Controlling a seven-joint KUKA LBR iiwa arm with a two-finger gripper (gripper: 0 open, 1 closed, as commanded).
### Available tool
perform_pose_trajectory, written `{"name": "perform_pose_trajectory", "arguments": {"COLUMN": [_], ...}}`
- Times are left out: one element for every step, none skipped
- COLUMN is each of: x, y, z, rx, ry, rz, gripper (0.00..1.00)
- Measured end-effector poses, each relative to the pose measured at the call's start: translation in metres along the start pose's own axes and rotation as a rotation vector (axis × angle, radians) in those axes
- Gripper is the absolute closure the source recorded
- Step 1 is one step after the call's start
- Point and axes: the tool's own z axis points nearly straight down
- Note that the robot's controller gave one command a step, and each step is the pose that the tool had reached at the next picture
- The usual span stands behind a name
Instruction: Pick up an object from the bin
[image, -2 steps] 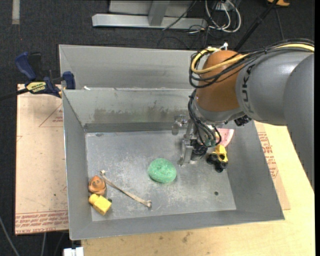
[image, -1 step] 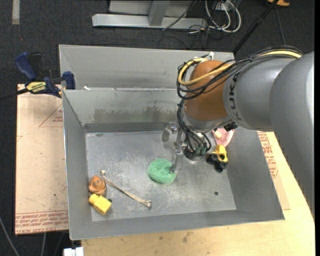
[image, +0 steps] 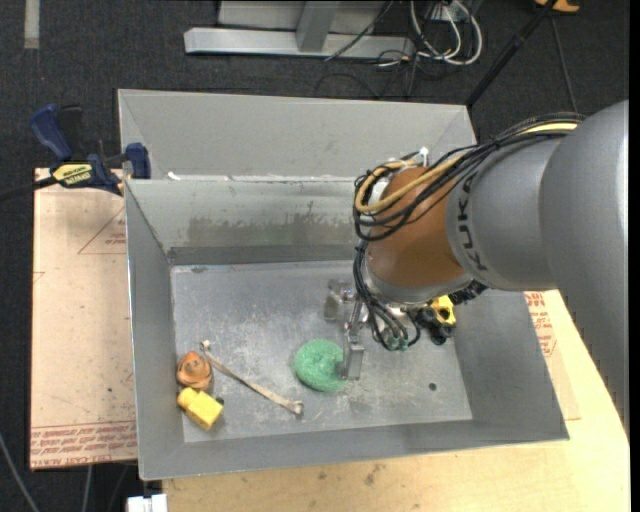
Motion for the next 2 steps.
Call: {"name": "perform_pose_trajectory", "arguments": {"x": [0.0103,0.0085], "y": [0.0125,0.0193], "z": [0.0054,0.0052], "rx": [0.003,0.001], "ry": [0.012,-0.004], "rz": [0.021,-0.048], "gripper": [0.00,0.00]}}
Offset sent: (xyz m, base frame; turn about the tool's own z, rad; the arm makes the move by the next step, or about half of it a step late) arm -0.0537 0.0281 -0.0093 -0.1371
